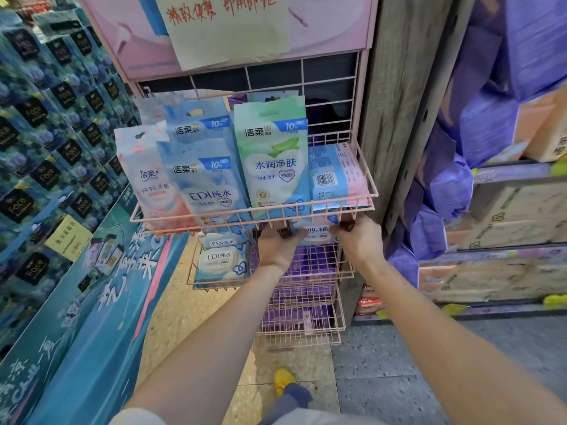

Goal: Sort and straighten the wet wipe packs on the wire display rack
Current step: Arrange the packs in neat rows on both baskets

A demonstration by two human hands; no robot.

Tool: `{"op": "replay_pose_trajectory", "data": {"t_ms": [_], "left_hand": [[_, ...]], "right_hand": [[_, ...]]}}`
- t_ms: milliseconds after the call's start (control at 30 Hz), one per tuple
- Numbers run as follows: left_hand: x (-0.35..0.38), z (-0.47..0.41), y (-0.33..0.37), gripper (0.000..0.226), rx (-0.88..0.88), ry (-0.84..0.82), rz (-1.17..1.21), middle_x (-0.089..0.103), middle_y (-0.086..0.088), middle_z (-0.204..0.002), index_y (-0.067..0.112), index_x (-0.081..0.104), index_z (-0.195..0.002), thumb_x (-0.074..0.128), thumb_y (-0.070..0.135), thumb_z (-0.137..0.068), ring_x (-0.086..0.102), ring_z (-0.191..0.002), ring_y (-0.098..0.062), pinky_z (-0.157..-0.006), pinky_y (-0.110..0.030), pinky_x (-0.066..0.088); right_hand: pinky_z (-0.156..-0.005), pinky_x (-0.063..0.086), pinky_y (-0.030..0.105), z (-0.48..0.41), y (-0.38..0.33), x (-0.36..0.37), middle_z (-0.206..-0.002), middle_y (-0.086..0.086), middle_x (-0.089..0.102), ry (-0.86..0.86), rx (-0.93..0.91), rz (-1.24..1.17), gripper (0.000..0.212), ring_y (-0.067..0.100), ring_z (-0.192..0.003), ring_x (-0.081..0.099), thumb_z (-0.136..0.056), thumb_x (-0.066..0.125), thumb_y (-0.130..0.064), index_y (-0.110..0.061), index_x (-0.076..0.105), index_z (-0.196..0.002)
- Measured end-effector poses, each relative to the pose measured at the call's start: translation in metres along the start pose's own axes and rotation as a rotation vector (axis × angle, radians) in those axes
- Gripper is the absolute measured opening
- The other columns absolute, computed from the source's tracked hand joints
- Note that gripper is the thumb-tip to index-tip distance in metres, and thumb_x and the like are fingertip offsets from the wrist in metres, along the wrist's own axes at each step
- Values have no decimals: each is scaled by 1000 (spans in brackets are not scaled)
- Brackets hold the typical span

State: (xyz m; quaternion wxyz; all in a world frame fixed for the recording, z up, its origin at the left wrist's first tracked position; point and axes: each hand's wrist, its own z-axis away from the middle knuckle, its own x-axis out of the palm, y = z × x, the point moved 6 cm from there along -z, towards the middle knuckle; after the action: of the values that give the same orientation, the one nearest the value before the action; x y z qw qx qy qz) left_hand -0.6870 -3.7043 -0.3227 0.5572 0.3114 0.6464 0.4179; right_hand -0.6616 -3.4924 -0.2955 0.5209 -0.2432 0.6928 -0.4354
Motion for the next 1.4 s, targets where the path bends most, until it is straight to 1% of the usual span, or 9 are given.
{"op": "replay_pose_trajectory", "data": {"t_ms": [133,367,533,767,900,1100,1233,1333,1400], "left_hand": [[1,3,-1,40,-19,34,-12,77,-5,-107,13,71,-108,88,37,-81,70,-100,-20,-98,-34,54],[-9,2,-2,53,-12,68,-9,75,-9,-118,9,65,-120,90,30,-80,68,-113,-25,-98,-25,46],[1,4,4,53,6,-20,12,73,-4,-124,15,63,-124,91,27,-79,59,-108,-8,-102,-22,41],[6,4,9,50,-3,-76,-96,66,5,-108,16,66,-124,87,34,-82,65,-108,-15,-93,-17,39],[3,4,12,70,-11,-137,-261,64,-12,-133,15,57,-139,81,52,-84,62,-123,-31,-102,-33,50],[-3,20,18,74,-71,-90,-308,58,-9,-142,16,46,-146,84,35,-85,63,-127,-30,-104,-37,51],[-9,43,24,74,6,-55,-297,56,-7,-143,21,43,-152,81,29,-89,67,-118,-27,-104,-38,53],[-16,62,31,68,94,15,-326,59,-12,-133,13,49,-148,80,24,-88,62,-119,-33,-101,-46,52],[-21,75,37,62,124,48,-334,59,-11,-127,12,52,-143,78,22,-87,62,-115,-33,-97,-47,53]], "right_hand": [[-71,44,21,4,3,0,-97,2,76,18,9,-37,23,14,-81,63,-84,78,-18,-13,71,-105],[-76,51,28,4,4,9,-105,7,78,11,32,-37,25,24,-92,71,-86,78,-21,-11,73,-108],[-85,57,45,-8,5,7,-105,15,77,-6,-7,111,27,38,-99,70,-88,73,-23,-7,74,-109],[-91,51,46,-10,11,7,-116,21,64,-34,-11,320,36,44,-109,59,-84,72,-25,-6,67,-114],[-82,49,37,8,2,-14,-108,21,66,105,70,42,26,42,-100,62,-86,63,-9,-2,60,-111],[-90,52,27,49,-73,-97,-102,-3,68,506,-68,-558,26,7,-94,63,-87,55,-6,-13,63,-111],[-90,49,26,44,-134,-117,-105,0,67,282,-219,-181,29,13,-101,64,-83,67,-29,-21,71,-111],[-103,41,39,29,-149,-98,-127,15,55,-20,-164,382,74,36,-125,49,-75,72,-59,-19,59,-136],[-104,42,43,20,-153,-91,-134,18,52,-130,-110,488,92,40,-128,47,-67,73,-69,-22,52,-143]]}}
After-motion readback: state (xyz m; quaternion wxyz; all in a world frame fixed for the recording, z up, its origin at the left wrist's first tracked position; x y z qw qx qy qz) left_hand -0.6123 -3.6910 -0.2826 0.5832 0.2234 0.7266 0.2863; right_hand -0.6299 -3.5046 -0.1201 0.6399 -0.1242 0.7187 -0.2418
